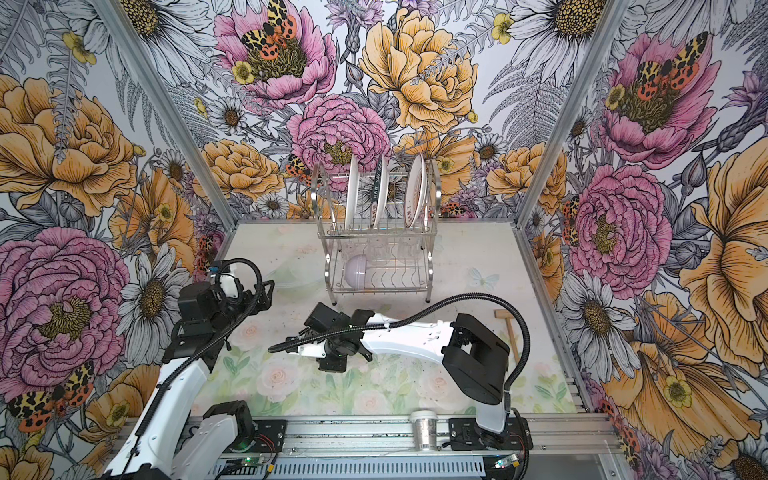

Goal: Unload the mixed dishes from the dish rack
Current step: 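Carry the pink bowl toward the robot and set it upright on the table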

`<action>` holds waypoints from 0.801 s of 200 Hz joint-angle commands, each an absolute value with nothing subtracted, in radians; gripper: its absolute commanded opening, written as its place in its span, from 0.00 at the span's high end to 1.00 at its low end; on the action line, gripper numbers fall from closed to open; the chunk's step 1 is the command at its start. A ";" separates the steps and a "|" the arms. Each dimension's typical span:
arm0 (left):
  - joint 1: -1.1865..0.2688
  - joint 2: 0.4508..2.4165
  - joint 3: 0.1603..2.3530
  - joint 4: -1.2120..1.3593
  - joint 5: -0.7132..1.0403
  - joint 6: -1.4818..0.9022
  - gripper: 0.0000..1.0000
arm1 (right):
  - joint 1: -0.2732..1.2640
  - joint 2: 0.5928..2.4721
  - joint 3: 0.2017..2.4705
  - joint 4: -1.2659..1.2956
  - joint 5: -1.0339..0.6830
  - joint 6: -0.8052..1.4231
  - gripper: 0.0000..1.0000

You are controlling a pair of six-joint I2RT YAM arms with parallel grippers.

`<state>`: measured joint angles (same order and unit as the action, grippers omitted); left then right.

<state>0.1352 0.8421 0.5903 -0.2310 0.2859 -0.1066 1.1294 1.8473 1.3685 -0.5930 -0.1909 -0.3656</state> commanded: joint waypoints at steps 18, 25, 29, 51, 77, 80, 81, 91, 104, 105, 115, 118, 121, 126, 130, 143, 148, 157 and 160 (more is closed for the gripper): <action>0.146 0.848 0.583 -0.201 0.303 -0.124 0.01 | 1.140 1.860 1.406 -0.580 -0.153 -0.390 0.94; 0.146 0.847 0.583 -0.201 0.304 -0.124 0.01 | 1.140 1.862 1.406 -0.580 -0.149 -0.390 0.94; 0.146 0.847 0.583 -0.201 0.304 -0.124 0.01 | 1.140 1.863 1.405 -0.579 -0.149 -0.390 0.94; 0.147 0.844 0.583 -0.203 0.302 -0.125 0.01 | 1.142 1.869 1.405 -0.581 -0.146 -0.396 0.92; 0.146 0.847 0.581 -0.202 0.302 -0.126 0.01 | 1.143 1.879 1.411 -0.581 -0.144 -0.399 0.90; 0.147 0.847 0.581 -0.202 0.302 -0.126 0.01 | 1.143 1.880 1.411 -0.581 -0.144 -0.399 0.90; 0.146 0.848 0.581 -0.202 0.302 -0.127 0.01 | 1.143 1.880 1.411 -0.581 -0.143 -0.399 0.90; 0.146 0.849 0.582 -0.202 0.302 -0.128 0.01 | 1.145 1.884 1.413 -0.581 -0.139 -0.399 0.88; 0.145 0.851 0.581 -0.204 0.303 -0.129 0.01 | 1.145 1.886 1.413 -0.581 -0.135 -0.399 0.84; 0.146 0.851 0.580 -0.204 0.302 -0.129 0.01 | 1.145 1.886 1.414 -0.581 -0.135 -0.399 0.84; 0.146 0.851 0.581 -0.204 0.302 -0.129 0.01 | 1.144 1.887 1.414 -0.581 -0.129 -0.399 0.81; 0.145 0.850 0.580 -0.205 0.302 -0.129 0.01 | 1.145 1.887 1.413 -0.581 -0.128 -0.399 0.80; 0.146 0.850 0.580 -0.204 0.301 -0.128 0.01 | 1.145 1.886 1.411 -0.581 -0.127 -0.399 0.79; 0.146 0.850 0.580 -0.204 0.301 -0.129 0.01 | 1.145 1.885 1.411 -0.581 -0.126 -0.400 0.79; 0.146 0.850 0.580 -0.204 0.301 -0.129 0.01 | 1.146 1.884 1.411 -0.581 -0.125 -0.400 0.78; 0.146 0.851 0.578 -0.204 0.300 -0.130 0.01 | 1.146 1.885 1.411 -0.581 -0.122 -0.400 0.76; 0.146 0.851 0.578 -0.204 0.299 -0.130 0.01 | 1.147 1.885 1.411 -0.580 -0.121 -0.400 0.75; 0.147 0.851 0.578 -0.204 0.302 -0.130 0.01 | 1.146 1.885 1.411 -0.581 -0.120 -0.400 0.74; 0.146 0.851 0.578 -0.205 0.299 -0.130 0.01 | 1.147 1.885 1.411 -0.581 -0.119 -0.400 0.73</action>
